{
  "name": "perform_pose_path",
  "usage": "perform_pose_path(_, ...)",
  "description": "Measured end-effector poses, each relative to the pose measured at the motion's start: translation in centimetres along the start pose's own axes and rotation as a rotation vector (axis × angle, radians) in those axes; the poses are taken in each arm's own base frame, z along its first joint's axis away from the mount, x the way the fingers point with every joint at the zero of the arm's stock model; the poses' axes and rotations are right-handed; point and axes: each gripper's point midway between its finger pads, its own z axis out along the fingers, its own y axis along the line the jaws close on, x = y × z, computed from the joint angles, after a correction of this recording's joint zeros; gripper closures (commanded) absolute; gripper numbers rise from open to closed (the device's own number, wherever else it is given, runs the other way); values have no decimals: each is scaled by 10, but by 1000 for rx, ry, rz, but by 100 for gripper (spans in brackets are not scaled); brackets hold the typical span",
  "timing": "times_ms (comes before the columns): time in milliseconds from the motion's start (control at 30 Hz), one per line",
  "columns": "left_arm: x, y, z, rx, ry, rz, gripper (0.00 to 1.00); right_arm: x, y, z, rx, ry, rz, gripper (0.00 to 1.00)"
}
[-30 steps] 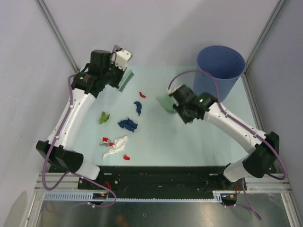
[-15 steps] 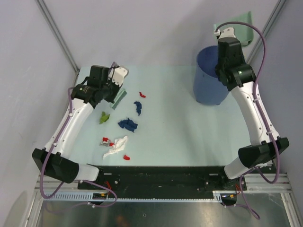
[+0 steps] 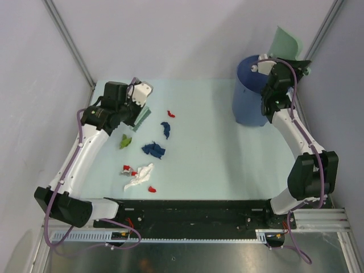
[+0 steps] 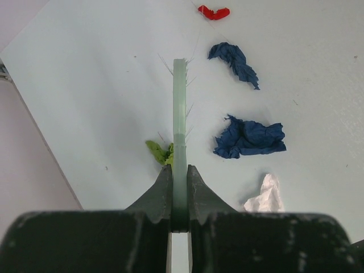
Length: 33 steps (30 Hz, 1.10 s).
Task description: Sweep away the paper scraps from the table
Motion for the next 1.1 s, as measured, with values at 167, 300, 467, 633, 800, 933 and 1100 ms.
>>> perform_pose_path(167,4,-2,3,8,8,11,100,-5,3,-5,13,-96,-128,100)
perform_pose_path(300,5,-3,3,11,12,12,100,-9,5,-9,7,-169,-180,100)
perform_pose_path(467,5,-3,3,11,9,12,100,-6,-2,-8,40,-169,-132,100)
perform_pose_path(633,4,-2,1,10,3,12,100,-20,-38,-27,73,-169,138,100)
perform_pose_path(800,4,-5,4,24,1,11,100,-75,-83,-125,-3,-387,624,100)
perform_pose_path(933,11,-7,13,33,24,7,100,-129,-63,-223,-319,-666,835,100)
perform_pose_path(1100,30,-5,23,31,79,-8,100,-180,43,-324,-854,-795,736,100)
